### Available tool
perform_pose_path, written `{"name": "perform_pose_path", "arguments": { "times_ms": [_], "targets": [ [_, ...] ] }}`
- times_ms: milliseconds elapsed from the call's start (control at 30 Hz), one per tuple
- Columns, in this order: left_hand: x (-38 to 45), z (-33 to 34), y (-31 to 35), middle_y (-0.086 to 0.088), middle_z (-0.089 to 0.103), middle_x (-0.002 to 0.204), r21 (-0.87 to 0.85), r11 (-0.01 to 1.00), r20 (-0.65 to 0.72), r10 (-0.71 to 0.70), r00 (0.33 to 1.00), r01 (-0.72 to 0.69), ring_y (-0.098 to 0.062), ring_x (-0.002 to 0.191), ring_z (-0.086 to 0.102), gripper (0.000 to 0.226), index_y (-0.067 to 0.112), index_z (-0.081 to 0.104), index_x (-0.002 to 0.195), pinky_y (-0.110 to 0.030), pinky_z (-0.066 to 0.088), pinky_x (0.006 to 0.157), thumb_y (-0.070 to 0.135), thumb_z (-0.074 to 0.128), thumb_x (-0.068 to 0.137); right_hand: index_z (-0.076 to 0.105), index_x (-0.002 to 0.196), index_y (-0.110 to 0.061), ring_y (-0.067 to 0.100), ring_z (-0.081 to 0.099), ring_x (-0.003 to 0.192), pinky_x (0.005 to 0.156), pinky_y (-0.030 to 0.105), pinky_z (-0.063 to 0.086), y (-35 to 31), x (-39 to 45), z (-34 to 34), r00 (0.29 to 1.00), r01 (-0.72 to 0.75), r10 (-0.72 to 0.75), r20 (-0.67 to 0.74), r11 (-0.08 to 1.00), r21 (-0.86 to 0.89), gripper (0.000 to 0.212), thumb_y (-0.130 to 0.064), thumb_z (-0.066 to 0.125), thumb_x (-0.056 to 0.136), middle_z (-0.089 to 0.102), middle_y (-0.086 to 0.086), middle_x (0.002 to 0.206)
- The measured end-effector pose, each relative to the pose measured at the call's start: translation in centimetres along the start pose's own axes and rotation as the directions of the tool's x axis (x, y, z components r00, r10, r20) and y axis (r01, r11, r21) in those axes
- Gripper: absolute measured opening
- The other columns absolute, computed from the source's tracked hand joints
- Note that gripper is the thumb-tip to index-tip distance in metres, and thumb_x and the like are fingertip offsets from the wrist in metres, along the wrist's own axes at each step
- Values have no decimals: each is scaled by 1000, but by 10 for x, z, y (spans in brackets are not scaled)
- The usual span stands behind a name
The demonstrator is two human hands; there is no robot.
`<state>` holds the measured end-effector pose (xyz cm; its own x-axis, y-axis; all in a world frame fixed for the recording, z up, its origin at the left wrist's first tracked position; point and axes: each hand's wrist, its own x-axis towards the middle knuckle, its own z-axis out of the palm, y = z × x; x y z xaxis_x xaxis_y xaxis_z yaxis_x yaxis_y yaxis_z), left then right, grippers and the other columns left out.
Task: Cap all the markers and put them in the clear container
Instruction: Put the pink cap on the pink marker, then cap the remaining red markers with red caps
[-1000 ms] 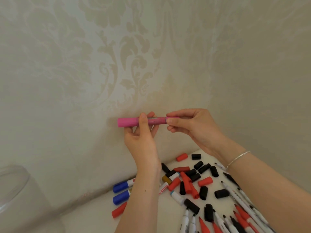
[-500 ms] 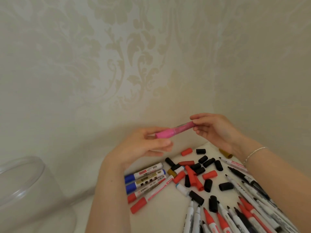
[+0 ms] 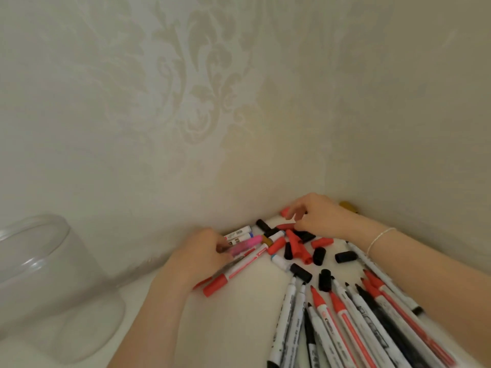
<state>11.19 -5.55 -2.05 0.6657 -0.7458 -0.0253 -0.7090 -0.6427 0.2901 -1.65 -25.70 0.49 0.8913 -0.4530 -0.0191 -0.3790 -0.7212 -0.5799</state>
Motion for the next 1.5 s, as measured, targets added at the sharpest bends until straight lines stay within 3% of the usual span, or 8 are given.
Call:
{"name": "perform_pose_path", "arguments": {
  "times_ms": [267, 533, 667, 867, 1033, 1167, 1367, 1500],
  "targets": [
    [-12, 5, -7, 3, 61, 91, 18, 998, -121, -63, 991, 65, -20, 87, 59, 8, 30, 61, 93, -32, 47, 75, 32, 65, 86, 70, 100, -9, 22, 62, 84, 75, 33, 55, 1, -38, 9, 998, -35, 46, 47, 976, -215, 26, -1, 49, 85, 67, 9, 98],
    [-22, 20, 44, -1, 56, 92, -72, 983, -236, 149, 960, -171, -19, 90, 58, 14, 20, 71, 97, -33, 46, 81, 26, 60, 91, 39, 83, -19, 9, 41, 61, 50, 20, 32, -39, -113, 7, 961, 4, 125, 246, 884, -467, 13, -16, 47, 93, 43, -2, 75],
    [-8, 30, 66, 8, 58, 83, -152, 971, -182, 155, 971, -183, -14, 86, 58, 15, 15, 73, 97, -28, 46, 77, 23, 62, 90, 42, 118, -10, 13, 42, 61, 49, 24, 30, -38, -128, 29, 957, -3, 152, 249, 859, -513, 25, -13, 45, 93, 38, -1, 74],
    [10, 48, 76, -8, 70, 97, -144, 982, -200, 92, 976, -122, -24, 88, 64, 19, 10, 73, 95, -40, 53, 82, 24, 62, 88, 39, 121, -8, 21, 49, 78, 56, 29, 36, -32, -133, 49, 976, -58, 154, 156, 869, -492, 29, -18, 46, 95, 38, 0, 77],
    [15, 60, 77, -9, 65, 93, -103, 992, -254, 44, 966, -72, -26, 82, 63, 21, 9, 68, 91, -43, 53, 78, 29, 61, 90, 39, 115, -12, 20, 55, 79, 62, 32, 45, -27, -135, 45, 986, -109, 143, 84, 940, -323, 30, -26, 52, 92, 47, 1, 85],
    [19, 64, 78, -10, 65, 88, -82, 996, -259, -2, 966, -20, -28, 82, 63, 24, 7, 67, 90, -40, 52, 75, 30, 58, 89, 46, 87, -17, 10, 48, 61, 57, 25, 44, -10, -127, 27, 978, -137, 151, -142, 985, 108, 20, -26, 63, 84, 52, -3, 74],
    [12, 61, 80, 2, 54, 93, -173, 973, -393, 74, 917, -153, -24, 91, 59, 18, 16, 64, 93, -40, 47, 86, 34, 61, 91, 50, 92, -6, 22, 71, 66, 61, 36, 61, 5, -121, 27, 938, -21, 292, -189, 590, 807, 9, -5, 59, 89, 67, 20, 95],
    [-5, 54, 82, 21, 59, 89, -378, 879, -404, 124, 906, -289, -4, 91, 60, 14, 29, 57, 91, -18, 44, 80, 23, 69, 87, 55, 98, -16, 9, 65, 56, 49, 18, 51, 13, -115, 32, 916, 53, 260, -307, 678, 733, 11, -10, 59, 89, 68, 8, 89]
  ]
}}
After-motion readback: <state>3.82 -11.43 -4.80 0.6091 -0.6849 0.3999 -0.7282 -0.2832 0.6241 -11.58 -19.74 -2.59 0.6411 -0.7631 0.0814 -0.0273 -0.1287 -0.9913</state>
